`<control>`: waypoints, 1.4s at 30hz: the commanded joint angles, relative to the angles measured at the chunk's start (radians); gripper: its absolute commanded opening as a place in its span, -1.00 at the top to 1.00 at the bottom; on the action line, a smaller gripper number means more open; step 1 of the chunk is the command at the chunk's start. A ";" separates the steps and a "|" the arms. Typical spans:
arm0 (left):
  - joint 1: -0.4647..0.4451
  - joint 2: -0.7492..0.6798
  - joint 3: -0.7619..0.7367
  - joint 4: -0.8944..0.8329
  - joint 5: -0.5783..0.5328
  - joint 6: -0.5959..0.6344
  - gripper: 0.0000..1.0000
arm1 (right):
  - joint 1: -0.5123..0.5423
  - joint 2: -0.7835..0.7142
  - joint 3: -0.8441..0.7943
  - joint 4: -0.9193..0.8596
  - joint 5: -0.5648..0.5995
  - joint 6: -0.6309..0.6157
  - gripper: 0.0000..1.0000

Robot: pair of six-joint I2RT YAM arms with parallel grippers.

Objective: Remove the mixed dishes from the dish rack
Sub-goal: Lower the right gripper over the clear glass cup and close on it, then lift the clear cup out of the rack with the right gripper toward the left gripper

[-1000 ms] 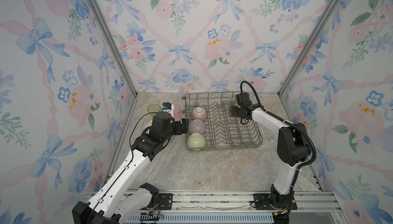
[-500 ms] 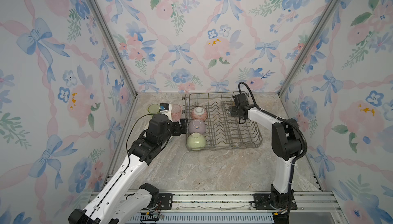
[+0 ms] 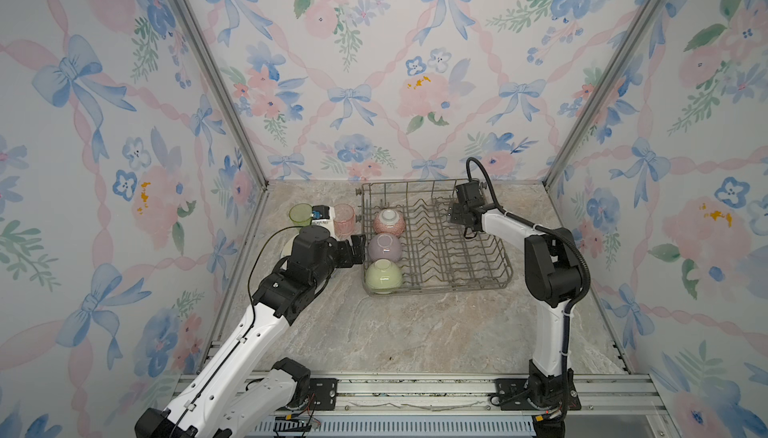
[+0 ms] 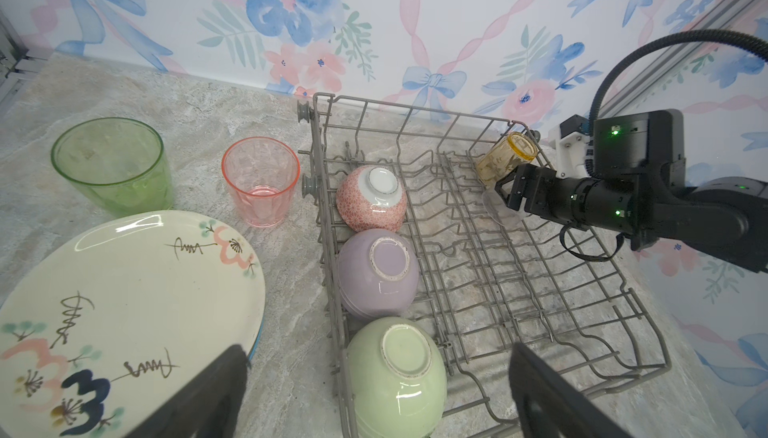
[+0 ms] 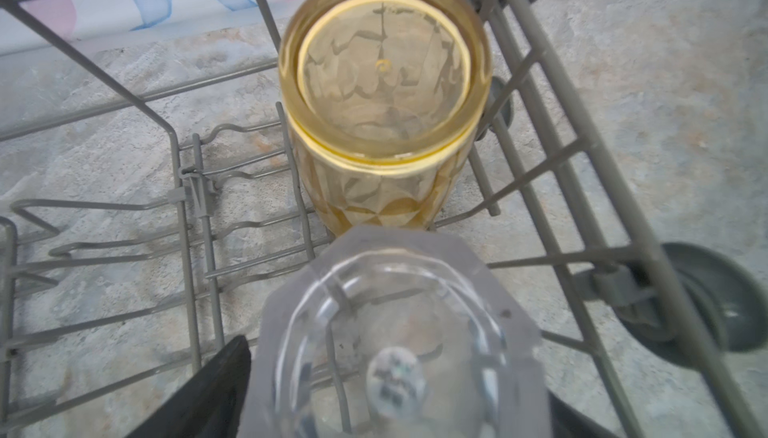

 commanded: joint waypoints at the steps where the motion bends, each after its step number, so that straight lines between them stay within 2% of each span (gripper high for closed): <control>1: -0.002 -0.007 -0.007 0.003 -0.008 -0.014 -0.96 | -0.005 0.034 0.037 0.020 0.021 0.020 -0.64; 9: -0.002 0.038 -0.013 0.003 0.024 -0.020 -0.96 | -0.006 0.022 0.002 0.020 0.025 0.031 -0.19; 23: -0.003 0.045 -0.035 0.003 0.049 -0.040 -0.96 | 0.019 -0.129 -0.134 0.016 -0.012 0.077 -0.15; 32: -0.004 0.065 -0.042 0.025 0.103 -0.058 -0.96 | 0.038 -0.257 -0.213 0.010 -0.132 0.161 -0.14; 42: -0.005 0.107 -0.077 0.111 0.172 -0.073 -0.96 | 0.085 -0.387 -0.271 -0.005 -0.203 0.213 -0.13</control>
